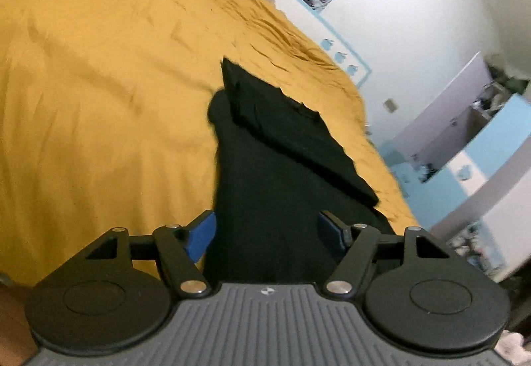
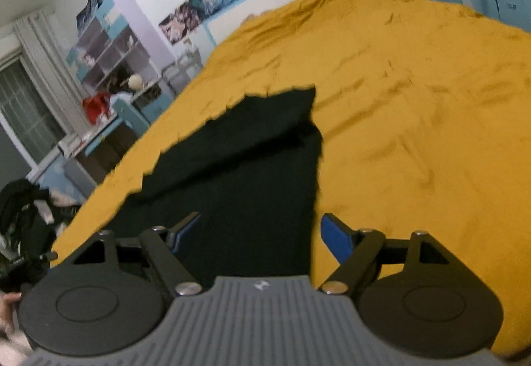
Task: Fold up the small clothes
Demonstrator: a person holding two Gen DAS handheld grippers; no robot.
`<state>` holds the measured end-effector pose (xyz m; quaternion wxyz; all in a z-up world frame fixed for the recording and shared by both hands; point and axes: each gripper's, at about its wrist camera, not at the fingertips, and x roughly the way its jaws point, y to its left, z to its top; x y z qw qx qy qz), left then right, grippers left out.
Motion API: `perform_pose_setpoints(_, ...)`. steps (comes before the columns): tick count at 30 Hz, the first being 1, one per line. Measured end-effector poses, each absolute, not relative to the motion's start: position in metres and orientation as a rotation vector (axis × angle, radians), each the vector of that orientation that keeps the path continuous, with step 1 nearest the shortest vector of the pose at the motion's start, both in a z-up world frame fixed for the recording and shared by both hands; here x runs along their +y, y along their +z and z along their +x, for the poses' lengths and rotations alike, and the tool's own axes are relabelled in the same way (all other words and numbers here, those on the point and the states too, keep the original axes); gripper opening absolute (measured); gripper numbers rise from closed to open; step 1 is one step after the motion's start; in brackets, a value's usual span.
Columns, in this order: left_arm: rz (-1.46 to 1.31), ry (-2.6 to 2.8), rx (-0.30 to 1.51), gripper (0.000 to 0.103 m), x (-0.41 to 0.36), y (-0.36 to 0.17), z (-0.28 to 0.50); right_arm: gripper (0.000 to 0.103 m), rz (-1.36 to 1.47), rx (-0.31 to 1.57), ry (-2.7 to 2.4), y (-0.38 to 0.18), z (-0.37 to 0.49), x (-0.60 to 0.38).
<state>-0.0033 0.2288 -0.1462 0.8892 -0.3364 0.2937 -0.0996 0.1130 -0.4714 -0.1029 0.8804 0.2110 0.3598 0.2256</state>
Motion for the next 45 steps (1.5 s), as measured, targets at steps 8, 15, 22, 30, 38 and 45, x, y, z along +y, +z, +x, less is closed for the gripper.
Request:
perform_pose_setpoints(8, -0.772, -0.284, 0.637, 0.078, 0.236, -0.203, -0.005, 0.073, 0.471, 0.838, 0.540, -0.141, 0.100, -0.484)
perform_pose_setpoints(15, -0.839, -0.439, 0.679, 0.078, 0.237, -0.219, 0.002, 0.074, 0.524, 0.914, 0.619, -0.158, 0.104, -0.479)
perform_pose_setpoints(22, -0.802, -0.585, 0.789, 0.078, 0.214, -0.232, 0.005, 0.075, 0.473, 1.068, 0.738, -0.175, 0.101, -0.456)
perform_pose_setpoints(30, -0.808, -0.563, 0.787, 0.035, 0.228, -0.229, -0.003, 0.057, 0.463, 1.122, 0.732, -0.182, 0.092, -0.450)
perform_pose_setpoints(38, -0.786, -0.438, 0.827, 0.007, 0.214, -0.211, -0.013, 0.014, 0.504, 1.104, 0.742, -0.169, 0.088, -0.457)
perform_pose_setpoints(45, -0.996, -0.406, 0.688, 0.005, 0.223, -0.189, -0.027, 0.007, 0.723, 0.953, 0.833, -0.140, 0.096, -0.468)
